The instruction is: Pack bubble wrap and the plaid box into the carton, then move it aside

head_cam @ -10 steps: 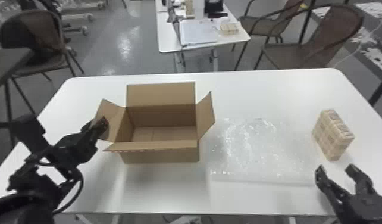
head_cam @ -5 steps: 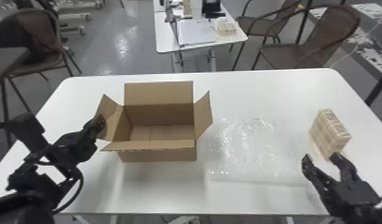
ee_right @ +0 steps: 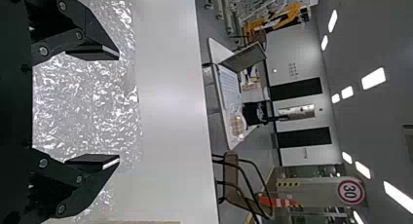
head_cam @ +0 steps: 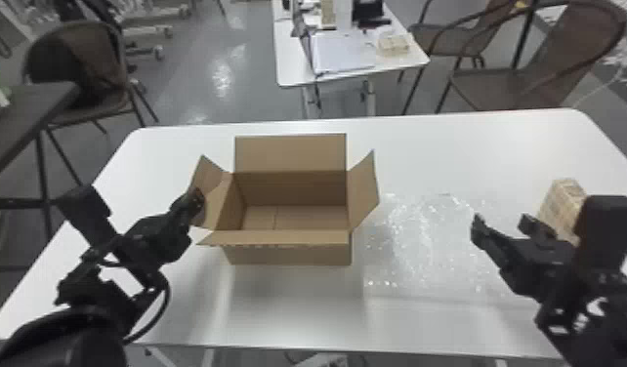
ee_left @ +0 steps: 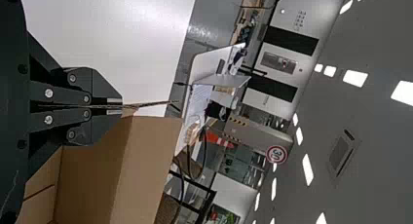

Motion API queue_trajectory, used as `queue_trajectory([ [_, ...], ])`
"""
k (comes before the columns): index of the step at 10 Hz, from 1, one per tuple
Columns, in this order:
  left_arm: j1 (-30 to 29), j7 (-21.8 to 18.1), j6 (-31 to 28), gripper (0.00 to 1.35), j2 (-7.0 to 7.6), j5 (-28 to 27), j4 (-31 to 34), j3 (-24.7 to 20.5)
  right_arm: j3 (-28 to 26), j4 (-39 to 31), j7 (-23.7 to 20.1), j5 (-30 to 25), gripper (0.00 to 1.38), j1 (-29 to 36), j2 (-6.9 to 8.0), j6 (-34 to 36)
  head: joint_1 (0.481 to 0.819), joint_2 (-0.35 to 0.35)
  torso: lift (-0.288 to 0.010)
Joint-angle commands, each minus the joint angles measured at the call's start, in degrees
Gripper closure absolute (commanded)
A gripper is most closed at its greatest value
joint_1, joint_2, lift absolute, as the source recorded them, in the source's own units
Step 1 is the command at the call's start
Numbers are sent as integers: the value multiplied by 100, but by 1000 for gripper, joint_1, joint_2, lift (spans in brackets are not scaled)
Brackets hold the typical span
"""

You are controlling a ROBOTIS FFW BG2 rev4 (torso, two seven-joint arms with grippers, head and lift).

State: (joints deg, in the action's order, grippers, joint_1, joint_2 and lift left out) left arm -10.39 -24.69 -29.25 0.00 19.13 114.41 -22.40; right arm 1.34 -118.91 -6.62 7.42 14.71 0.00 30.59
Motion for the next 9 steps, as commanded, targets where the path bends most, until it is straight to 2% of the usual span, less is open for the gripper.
queue_trajectory([
  [1,11,-1,16,1211,-15,3,-15,34,173,-53,134,93,504,-557,5,1274,695,158,-166],
  [3,72,-1,16,1211,-15,12,-42,95,349,122,143,164,510,-1489,5,3348,695,180,-166],
  [5,134,-1,25,1211,26,38,-121,201,472,447,143,181,504,-2078,5,4579,695,198,-166],
  [9,134,8,95,1211,62,108,-173,244,481,940,143,85,524,-2157,5,4790,695,195,-166],
])
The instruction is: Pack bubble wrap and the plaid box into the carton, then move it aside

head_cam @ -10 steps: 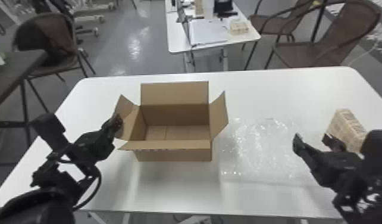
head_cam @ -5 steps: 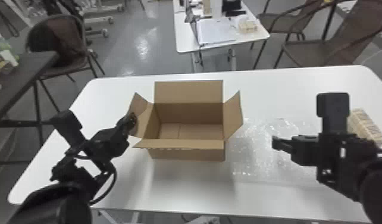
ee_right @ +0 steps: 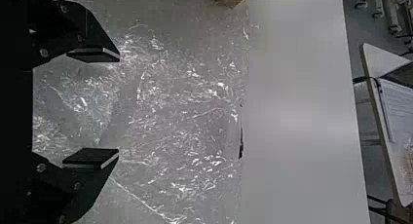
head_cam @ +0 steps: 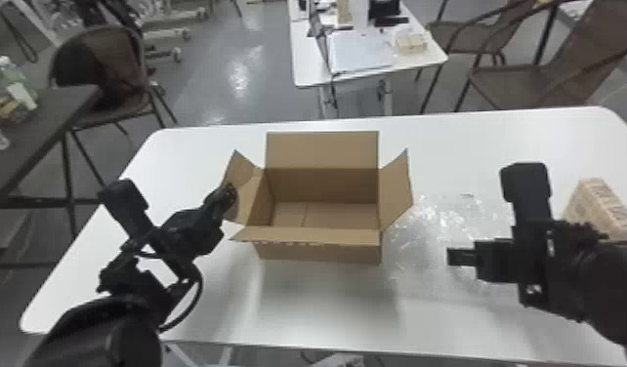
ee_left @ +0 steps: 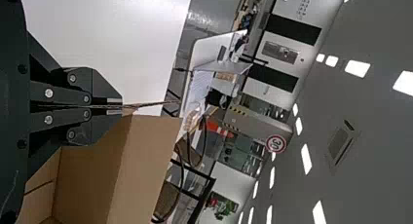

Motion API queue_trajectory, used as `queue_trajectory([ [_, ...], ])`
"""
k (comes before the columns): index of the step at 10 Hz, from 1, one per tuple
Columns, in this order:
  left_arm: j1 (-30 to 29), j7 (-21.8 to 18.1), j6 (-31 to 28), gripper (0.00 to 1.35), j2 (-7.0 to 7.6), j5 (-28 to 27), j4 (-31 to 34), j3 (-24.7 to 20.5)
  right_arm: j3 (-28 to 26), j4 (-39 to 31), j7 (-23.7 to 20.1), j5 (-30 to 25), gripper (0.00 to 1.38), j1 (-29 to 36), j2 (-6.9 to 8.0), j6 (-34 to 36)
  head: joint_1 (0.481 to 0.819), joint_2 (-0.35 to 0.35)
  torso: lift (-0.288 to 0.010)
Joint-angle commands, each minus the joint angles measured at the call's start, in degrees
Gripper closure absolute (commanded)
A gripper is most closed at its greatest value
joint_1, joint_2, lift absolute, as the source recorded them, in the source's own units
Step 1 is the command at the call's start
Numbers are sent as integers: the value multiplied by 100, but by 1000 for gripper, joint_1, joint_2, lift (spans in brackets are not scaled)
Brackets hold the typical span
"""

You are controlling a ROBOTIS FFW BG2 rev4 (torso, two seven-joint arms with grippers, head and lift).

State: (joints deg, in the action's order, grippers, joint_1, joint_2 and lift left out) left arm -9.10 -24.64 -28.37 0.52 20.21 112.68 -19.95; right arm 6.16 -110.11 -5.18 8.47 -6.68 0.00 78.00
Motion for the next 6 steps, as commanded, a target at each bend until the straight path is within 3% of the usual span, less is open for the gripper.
queue_trajectory([
  [1,4,4,16,1211,18,18,0,0,-1,139,0,50,699,-35,-18,75,695,193,-166],
  [2,13,4,16,1211,27,18,0,0,-1,148,0,94,1032,-44,-35,66,695,193,-166],
  [3,13,4,25,1211,27,35,-9,-9,-1,95,0,58,1128,-35,-53,66,695,195,-166],
  [6,-4,4,60,1211,27,88,-27,-26,-54,-265,0,199,1130,158,-167,-276,695,190,-166],
])
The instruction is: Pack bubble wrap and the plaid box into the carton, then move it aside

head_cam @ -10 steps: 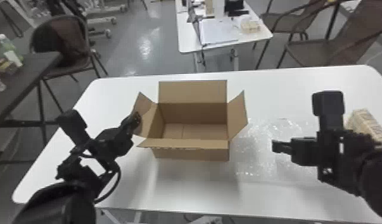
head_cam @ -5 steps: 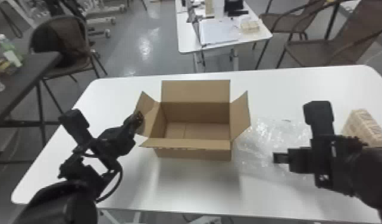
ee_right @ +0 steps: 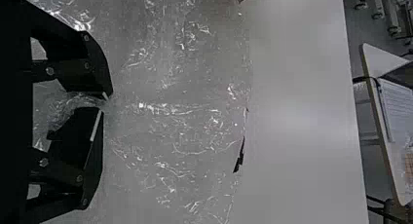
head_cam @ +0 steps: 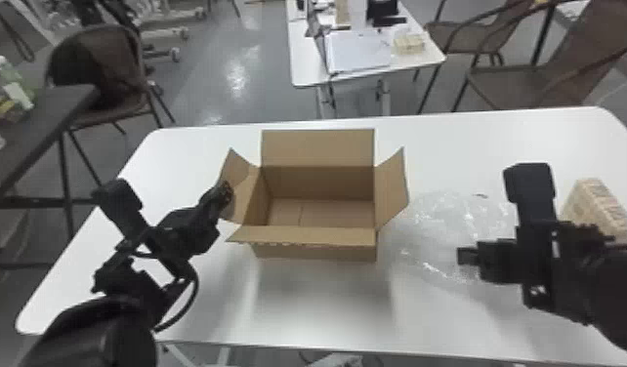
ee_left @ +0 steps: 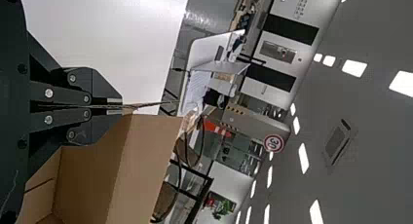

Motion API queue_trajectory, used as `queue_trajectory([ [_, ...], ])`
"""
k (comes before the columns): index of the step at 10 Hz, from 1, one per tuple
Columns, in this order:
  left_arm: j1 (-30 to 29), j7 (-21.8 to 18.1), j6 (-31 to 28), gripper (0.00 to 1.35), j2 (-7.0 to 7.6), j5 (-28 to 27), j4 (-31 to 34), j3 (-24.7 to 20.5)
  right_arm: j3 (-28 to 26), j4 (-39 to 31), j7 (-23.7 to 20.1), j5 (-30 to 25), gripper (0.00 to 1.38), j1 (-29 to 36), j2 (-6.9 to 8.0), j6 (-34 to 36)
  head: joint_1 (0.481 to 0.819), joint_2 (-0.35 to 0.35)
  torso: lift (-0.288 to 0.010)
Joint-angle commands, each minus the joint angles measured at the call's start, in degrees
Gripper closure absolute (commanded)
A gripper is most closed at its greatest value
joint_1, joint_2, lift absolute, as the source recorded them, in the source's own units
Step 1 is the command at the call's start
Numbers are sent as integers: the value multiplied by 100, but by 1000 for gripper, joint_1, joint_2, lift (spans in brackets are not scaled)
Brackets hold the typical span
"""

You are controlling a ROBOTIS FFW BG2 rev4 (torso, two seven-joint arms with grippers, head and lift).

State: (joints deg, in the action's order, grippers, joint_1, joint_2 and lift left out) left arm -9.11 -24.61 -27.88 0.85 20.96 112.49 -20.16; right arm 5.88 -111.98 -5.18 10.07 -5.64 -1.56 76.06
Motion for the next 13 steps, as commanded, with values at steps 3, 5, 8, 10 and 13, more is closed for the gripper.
queue_trajectory([
  [3,-29,0,46,1211,-6,14,-8,-41,-192,-650,0,153,1225,274,-11,-434,695,185,-166],
  [5,-29,0,64,1211,-6,14,-8,-58,-228,-1063,0,373,1225,344,-11,-592,695,187,-166],
  [8,-38,18,99,1211,-24,5,-51,-41,-298,-1546,0,619,1225,213,-20,-961,695,196,-166],
  [10,-38,53,143,1211,-50,-4,-87,21,-289,-1661,-79,848,1225,98,-29,-1313,689,197,-166],
  [13,-188,589,635,1211,-100,14,-78,372,-78,-1256,-1002,848,1225,-438,-90,-1497,649,216,-166],
])
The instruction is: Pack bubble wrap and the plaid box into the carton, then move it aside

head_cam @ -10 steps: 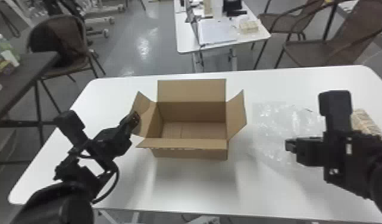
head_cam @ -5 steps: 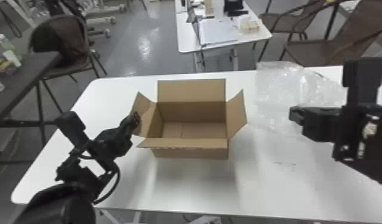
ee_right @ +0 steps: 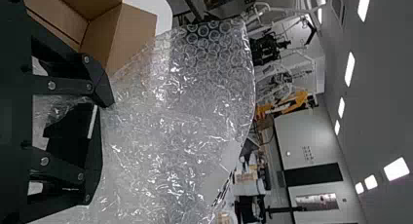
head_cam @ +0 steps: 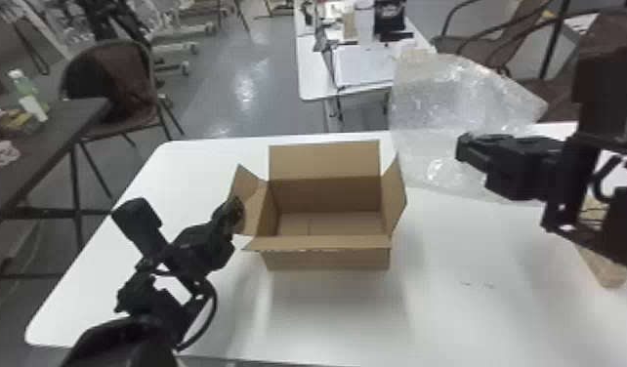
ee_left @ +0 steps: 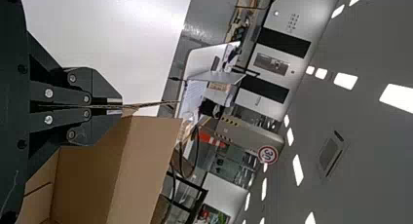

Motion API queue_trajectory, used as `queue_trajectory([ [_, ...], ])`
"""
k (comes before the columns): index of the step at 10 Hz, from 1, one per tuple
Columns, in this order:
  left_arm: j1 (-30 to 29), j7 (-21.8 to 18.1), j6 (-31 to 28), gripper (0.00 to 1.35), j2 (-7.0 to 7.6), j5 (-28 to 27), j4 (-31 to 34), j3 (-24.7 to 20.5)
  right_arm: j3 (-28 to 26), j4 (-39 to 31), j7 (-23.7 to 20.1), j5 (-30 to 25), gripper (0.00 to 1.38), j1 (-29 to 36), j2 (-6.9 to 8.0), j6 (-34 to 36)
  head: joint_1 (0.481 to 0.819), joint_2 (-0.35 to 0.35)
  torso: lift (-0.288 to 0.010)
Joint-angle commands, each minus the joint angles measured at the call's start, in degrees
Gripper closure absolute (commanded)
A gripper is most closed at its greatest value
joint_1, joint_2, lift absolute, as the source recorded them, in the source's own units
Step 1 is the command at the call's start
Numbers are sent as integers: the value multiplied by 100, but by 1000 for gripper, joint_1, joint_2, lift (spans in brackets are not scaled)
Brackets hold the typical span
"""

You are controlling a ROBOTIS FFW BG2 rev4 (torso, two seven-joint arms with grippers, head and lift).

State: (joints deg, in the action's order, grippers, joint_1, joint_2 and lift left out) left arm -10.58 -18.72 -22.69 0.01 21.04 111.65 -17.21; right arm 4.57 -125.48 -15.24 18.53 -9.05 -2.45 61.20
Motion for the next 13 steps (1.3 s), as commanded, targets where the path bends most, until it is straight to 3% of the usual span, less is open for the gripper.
queue_trajectory([
  [1,-128,273,318,1211,-16,31,15,227,114,278,-322,2,1225,-281,-10,-73,639,230,-166],
  [4,-269,862,556,1211,-10,269,6,640,325,709,-796,327,1225,-826,43,-100,622,258,-166],
  [5,-269,976,600,1211,51,321,6,719,387,814,-920,397,1225,-1019,122,-91,617,265,-166],
  [7,-234,1125,652,1211,192,392,-29,825,633,1430,-990,1197,1225,-1362,166,-240,598,288,-166],
  [10,-216,1231,714,1211,271,444,-47,860,835,1597,-1016,1250,1225,-1626,175,-275,578,331,-166],
  [12,-216,1248,731,1211,271,453,-56,869,1011,2669,-1086,2049,1225,-1635,192,-451,582,344,-166],
  [13,-199,1248,749,1211,280,488,-82,878,1090,3038,-1157,2085,1225,-1626,227,-627,599,350,-166],
])
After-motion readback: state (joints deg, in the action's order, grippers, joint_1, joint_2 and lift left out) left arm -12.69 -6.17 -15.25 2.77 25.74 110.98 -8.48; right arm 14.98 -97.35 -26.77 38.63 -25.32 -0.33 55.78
